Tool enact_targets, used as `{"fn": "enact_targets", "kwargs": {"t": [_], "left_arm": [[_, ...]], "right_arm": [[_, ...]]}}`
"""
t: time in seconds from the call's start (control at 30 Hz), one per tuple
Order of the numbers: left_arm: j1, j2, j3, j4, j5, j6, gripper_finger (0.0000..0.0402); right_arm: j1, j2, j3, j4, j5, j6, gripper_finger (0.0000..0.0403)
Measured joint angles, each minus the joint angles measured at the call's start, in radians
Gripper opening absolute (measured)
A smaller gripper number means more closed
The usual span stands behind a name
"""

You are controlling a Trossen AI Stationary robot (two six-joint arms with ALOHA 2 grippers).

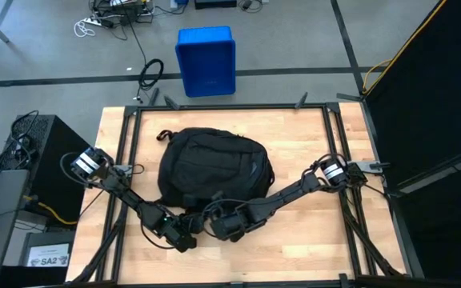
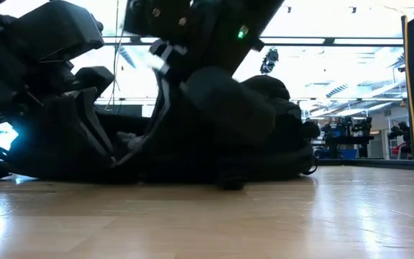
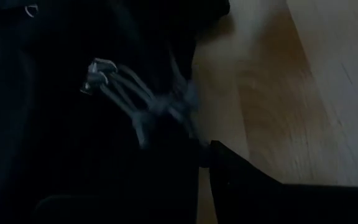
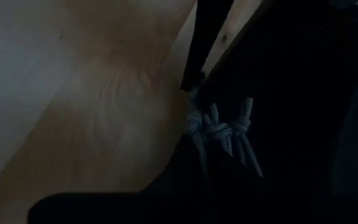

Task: Unpack backpack
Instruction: Open the backpack

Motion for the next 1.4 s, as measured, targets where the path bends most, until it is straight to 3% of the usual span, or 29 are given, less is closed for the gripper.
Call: {"fn": "enact_targets", "kwargs": {"t": [0.5,0.83,1.07,1.2,1.4], "left_arm": [[0.0,0.001,-0.002,-0.008,0.009,-0.005,0.0001],[-0.053,-0.015,0.05,0.097,-0.205,0.146,0.0],[-0.055,-0.015,0.051,0.1,-0.264,0.124,0.0001],[-0.054,-0.015,0.051,0.101,-0.301,0.122,0.0014],[-0.039,-0.015,0.051,0.109,-0.307,0.101,0.0065]], "right_arm": [[0.04,-0.134,-0.001,-0.126,0.019,0.132,0.0],[-0.008,-0.134,0.0,-0.128,0.003,0.177,0.0],[-0.033,-0.134,0.0,-0.127,-0.05,0.218,0.0],[-0.037,-0.134,0.0,-0.124,-0.076,0.225,0.0],[-0.039,-0.134,0.0,-0.114,-0.082,0.226,0.0]]}}
